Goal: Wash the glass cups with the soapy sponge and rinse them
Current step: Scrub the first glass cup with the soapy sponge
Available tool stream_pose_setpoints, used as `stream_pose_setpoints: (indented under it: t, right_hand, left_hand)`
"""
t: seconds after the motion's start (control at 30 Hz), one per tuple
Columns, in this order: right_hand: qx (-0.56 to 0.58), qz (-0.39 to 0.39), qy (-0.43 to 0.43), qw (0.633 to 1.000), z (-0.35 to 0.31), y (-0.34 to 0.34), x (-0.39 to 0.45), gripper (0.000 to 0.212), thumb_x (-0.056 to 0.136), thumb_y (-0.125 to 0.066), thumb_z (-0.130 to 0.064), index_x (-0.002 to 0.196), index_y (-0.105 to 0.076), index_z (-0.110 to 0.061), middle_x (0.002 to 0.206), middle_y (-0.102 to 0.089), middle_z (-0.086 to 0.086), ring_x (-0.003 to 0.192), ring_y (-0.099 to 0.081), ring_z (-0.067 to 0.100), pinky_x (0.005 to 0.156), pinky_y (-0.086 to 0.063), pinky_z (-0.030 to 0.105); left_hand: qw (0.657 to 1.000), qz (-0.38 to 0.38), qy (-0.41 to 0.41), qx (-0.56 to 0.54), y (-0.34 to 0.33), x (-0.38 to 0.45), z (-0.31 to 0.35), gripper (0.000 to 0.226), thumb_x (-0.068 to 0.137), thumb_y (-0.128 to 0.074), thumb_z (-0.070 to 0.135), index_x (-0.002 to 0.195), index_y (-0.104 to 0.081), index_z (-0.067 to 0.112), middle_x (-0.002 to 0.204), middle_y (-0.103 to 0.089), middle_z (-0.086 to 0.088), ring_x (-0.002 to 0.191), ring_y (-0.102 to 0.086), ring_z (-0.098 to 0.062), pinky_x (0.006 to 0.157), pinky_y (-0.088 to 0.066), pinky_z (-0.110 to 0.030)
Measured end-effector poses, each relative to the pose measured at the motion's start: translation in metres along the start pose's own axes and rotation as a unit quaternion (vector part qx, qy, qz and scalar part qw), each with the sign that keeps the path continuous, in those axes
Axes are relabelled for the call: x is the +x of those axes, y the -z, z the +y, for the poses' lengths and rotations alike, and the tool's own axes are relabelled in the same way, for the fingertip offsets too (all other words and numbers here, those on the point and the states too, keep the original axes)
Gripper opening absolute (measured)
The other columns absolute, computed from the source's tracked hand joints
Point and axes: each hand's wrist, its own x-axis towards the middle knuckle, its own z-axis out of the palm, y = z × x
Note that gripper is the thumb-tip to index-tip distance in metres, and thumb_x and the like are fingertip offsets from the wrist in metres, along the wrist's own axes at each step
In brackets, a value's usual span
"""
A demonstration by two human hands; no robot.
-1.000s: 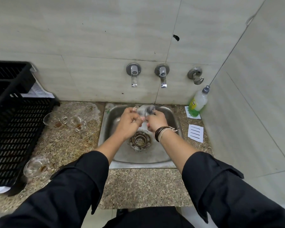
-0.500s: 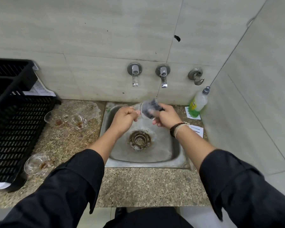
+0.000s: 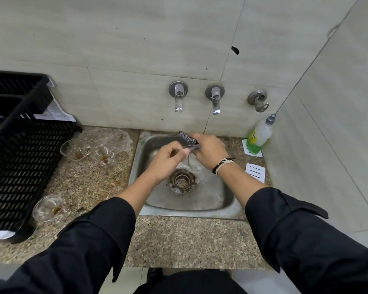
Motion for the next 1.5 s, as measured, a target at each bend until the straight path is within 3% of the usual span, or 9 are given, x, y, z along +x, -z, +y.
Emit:
stream_pose_setpoints:
  t: [0.1,0.2,0.37,0.47,0.67,0.87,1.03,1.13,1.5]
  right_hand:
    - [0.061,0.034,-0.024,0.997,-0.004,-0.011,-0.003,0.054,0.082,-0.065,-0.011,0.134,-0.06,-0.026,0.128,-0.068,0.004,0.116,-0.063,0.028,0.095,-0.052,0.04]
    - [0.098,0.076,-0.058,0.991,-0.012,-0.017,-0.006,0.047,0.081,-0.067,-0.012,0.127,-0.065,-0.021,0.124,-0.067,0.004,0.111,-0.063,0.027,0.092,-0.051,0.039]
    - [0.025,0.08,0.017,0.996,-0.026,-0.019,-0.009,0.035,0.08,-0.072,-0.026,0.113,-0.067,-0.015,0.112,-0.064,0.002,0.1,-0.061,0.026,0.082,-0.052,0.037]
    - [0.027,0.048,0.085,0.995,-0.028,-0.014,-0.012,0.044,0.084,-0.068,-0.021,0.125,-0.063,-0.01,0.124,-0.066,0.006,0.115,-0.061,0.028,0.095,-0.052,0.04]
    - [0.067,-0.005,0.0,0.998,-0.029,-0.007,-0.011,0.056,0.089,-0.06,-0.017,0.144,-0.051,-0.015,0.121,-0.07,0.015,0.113,-0.064,0.033,0.094,-0.05,0.035]
    - [0.089,-0.003,-0.03,0.996,-0.04,-0.006,-0.012,0.044,0.088,-0.059,-0.01,0.133,-0.06,-0.009,0.118,-0.071,0.014,0.11,-0.064,0.033,0.089,-0.046,0.031]
    - [0.083,0.008,0.001,0.996,-0.059,-0.006,-0.021,0.049,0.088,-0.058,-0.008,0.137,-0.058,-0.009,0.132,-0.065,0.013,0.121,-0.059,0.033,0.1,-0.047,0.035]
    - [0.081,-0.028,-0.057,0.995,-0.055,-0.007,-0.011,0.041,0.088,-0.057,-0.008,0.129,-0.061,-0.008,0.117,-0.07,0.016,0.111,-0.062,0.036,0.088,-0.045,0.032]
    - [0.102,-0.007,-0.068,0.992,-0.076,-0.007,-0.01,0.029,0.09,-0.057,-0.012,0.118,-0.065,-0.006,0.107,-0.072,0.018,0.102,-0.064,0.039,0.08,-0.048,0.035]
  left_hand:
    - [0.994,0.015,0.084,-0.073,-0.002,-0.009,-0.003,0.079,0.075,-0.07,0.065,0.131,-0.038,0.02,0.122,-0.062,-0.003,0.114,-0.061,-0.013,0.099,-0.049,-0.032]
    - [0.992,-0.005,0.115,-0.052,-0.008,-0.011,-0.012,0.084,0.079,-0.075,0.049,0.143,-0.028,0.023,0.138,-0.054,-0.001,0.124,-0.056,-0.012,0.102,-0.047,-0.031]
    - [0.982,0.146,0.111,0.048,-0.007,0.0,-0.004,0.039,0.089,-0.058,0.002,0.126,-0.056,0.011,0.106,-0.064,0.0,0.099,-0.062,-0.018,0.072,-0.042,-0.021]
    - [0.984,0.135,0.093,0.071,0.001,0.002,-0.005,0.033,0.09,-0.06,0.007,0.123,-0.058,0.011,0.103,-0.065,0.003,0.097,-0.062,-0.017,0.071,-0.042,-0.019]
    - [0.985,0.143,0.068,0.076,0.003,0.003,0.007,0.046,0.083,-0.061,0.009,0.129,-0.057,0.008,0.109,-0.061,0.003,0.101,-0.059,-0.012,0.086,-0.042,-0.022]
    - [0.989,0.107,0.034,0.093,0.012,0.005,0.01,0.047,0.075,-0.061,0.019,0.122,-0.06,0.015,0.103,-0.062,0.01,0.093,-0.059,-0.004,0.074,-0.036,0.001]
    - [0.984,0.149,0.048,0.086,0.022,0.006,-0.004,0.043,0.085,-0.063,0.003,0.127,-0.058,0.01,0.109,-0.062,0.003,0.101,-0.061,-0.012,0.082,-0.043,-0.017]
    - [0.988,0.121,0.03,0.096,0.015,0.003,-0.004,0.038,0.081,-0.062,0.008,0.119,-0.061,0.015,0.102,-0.064,0.01,0.092,-0.06,0.005,0.08,-0.046,-0.014]
    - [0.981,0.171,0.027,0.084,0.028,0.003,-0.007,0.042,0.082,-0.062,-0.001,0.121,-0.062,0.015,0.1,-0.063,0.012,0.091,-0.061,-0.003,0.077,-0.045,-0.012]
